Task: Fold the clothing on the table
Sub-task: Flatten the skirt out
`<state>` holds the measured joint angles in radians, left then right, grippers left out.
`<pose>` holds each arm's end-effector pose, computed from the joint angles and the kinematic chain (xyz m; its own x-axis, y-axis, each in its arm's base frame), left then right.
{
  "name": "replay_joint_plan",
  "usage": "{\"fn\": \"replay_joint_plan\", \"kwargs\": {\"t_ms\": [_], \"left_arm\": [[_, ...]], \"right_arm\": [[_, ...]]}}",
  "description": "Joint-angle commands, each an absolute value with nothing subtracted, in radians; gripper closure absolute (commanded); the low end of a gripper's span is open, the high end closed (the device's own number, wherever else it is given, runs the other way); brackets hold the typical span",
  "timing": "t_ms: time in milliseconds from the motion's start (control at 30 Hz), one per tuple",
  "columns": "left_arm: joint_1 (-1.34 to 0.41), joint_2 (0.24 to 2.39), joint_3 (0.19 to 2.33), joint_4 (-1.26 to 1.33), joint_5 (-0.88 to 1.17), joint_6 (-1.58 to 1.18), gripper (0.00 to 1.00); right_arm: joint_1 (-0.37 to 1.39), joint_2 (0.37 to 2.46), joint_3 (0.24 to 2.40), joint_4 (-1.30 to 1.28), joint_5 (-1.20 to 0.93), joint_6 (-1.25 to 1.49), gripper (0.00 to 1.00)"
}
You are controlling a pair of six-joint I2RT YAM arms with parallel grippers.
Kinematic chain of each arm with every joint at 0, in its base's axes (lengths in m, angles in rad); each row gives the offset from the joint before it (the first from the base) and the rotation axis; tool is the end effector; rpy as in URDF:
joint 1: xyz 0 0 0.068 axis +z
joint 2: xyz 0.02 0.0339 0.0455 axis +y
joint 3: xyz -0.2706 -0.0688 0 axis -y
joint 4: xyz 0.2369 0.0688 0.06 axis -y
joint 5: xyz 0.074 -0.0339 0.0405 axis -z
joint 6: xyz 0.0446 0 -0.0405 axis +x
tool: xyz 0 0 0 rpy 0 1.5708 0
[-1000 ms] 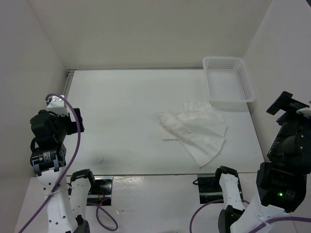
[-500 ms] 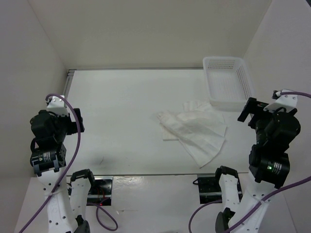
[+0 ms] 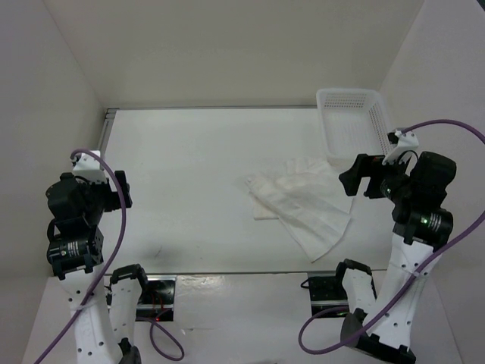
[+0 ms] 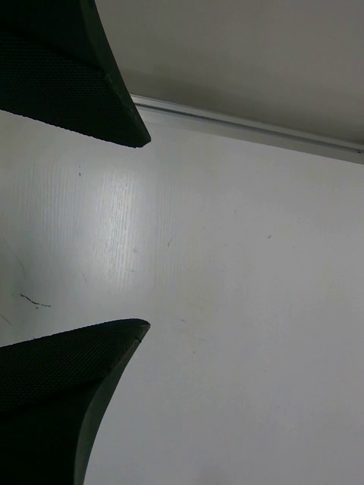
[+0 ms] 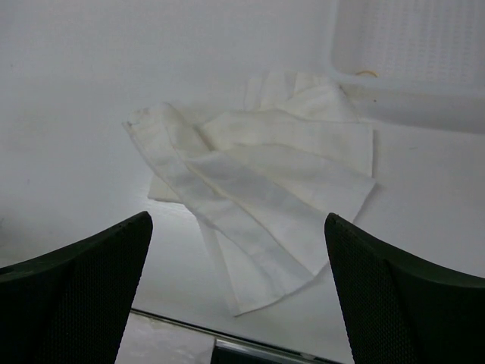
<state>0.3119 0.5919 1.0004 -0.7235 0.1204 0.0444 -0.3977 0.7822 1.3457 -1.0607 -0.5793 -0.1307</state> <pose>0.0982 0.0260 0.3770 -0.3033 -0.0515 -0.9515 -0.1827 0.9832 0.0050 0.0962 -0.0139 0.4284 -0.4204 0.0583 -0.9055 -0.1758 0.9738 0.1443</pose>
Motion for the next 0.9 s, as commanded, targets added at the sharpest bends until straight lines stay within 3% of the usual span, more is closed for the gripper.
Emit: {"fn": "replay_joint_plan", "kwargs": {"t_ms": [0, 400, 867], "left_arm": [[0.318, 0.563, 1.000, -0.672, 0.167, 0.029, 0.00], [0.318, 0.624, 1.000, -0.681, 0.206, 0.051, 0.00], [0.318, 0.647, 1.000, -0.681, 0.187, 0.060, 0.00]], "right_arm": [[-0.407, 0.822, 1.365, -1.124, -0.588, -0.195, 0.02], [-0.417, 0.824, 1.374, -1.104, -0.359, -0.098, 0.02], [-0.439, 0.799, 1.506, -1.071, -0.278, -0.032, 0.02]]}}
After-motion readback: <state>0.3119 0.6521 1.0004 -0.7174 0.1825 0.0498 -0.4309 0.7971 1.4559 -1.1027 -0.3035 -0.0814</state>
